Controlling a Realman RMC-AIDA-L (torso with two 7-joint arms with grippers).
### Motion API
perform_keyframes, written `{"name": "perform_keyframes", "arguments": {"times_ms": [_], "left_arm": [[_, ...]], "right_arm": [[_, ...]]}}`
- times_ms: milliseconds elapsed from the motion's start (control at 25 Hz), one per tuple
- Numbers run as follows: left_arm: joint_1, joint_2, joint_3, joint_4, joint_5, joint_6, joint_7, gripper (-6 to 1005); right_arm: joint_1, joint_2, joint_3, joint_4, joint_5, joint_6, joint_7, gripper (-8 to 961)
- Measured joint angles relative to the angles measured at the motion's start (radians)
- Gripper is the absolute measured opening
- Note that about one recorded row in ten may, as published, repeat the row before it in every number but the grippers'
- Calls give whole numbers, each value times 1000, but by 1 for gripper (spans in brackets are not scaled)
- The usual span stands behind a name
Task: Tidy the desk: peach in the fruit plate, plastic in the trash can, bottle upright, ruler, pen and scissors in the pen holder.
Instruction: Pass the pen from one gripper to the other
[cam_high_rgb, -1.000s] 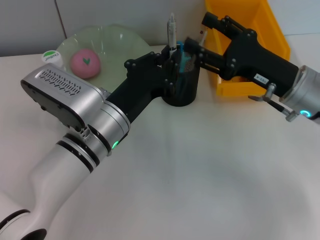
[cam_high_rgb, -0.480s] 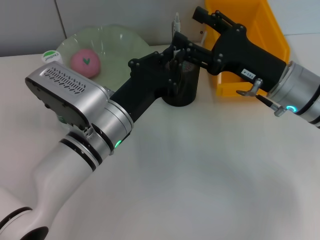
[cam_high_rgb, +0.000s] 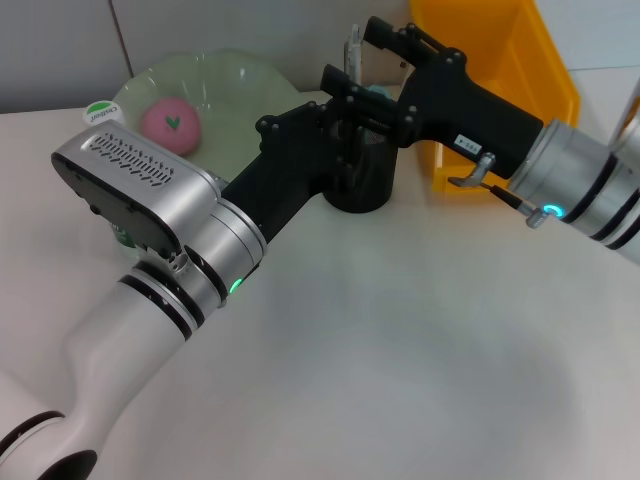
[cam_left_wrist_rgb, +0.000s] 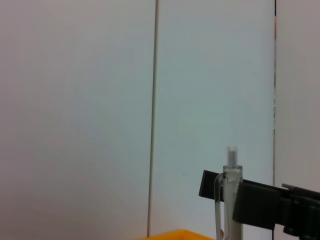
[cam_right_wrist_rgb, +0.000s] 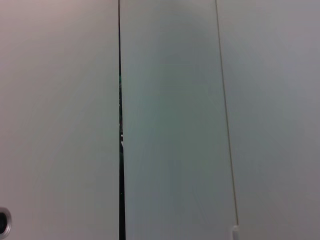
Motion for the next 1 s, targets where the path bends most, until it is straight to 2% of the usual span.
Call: {"name": "perform_keyframes", "arguments": {"times_ms": [360, 600, 680, 1000], "left_arm": [[-4, 0, -7, -2, -1, -13, 0, 138], [-7, 0, -7, -2, -17, -13, 7, 138], [-11, 0, -4, -1, -39, -13, 27, 138], [-12, 0, 1, 1, -60, -13, 51, 139]], "right_arm": [[18, 1, 9, 45, 13, 20, -48, 743], [25, 0, 9, 79, 40, 34, -92, 508], [27, 0, 11, 90, 49, 43, -106, 295], [28, 0, 11, 117, 83, 48, -146, 290]]}}
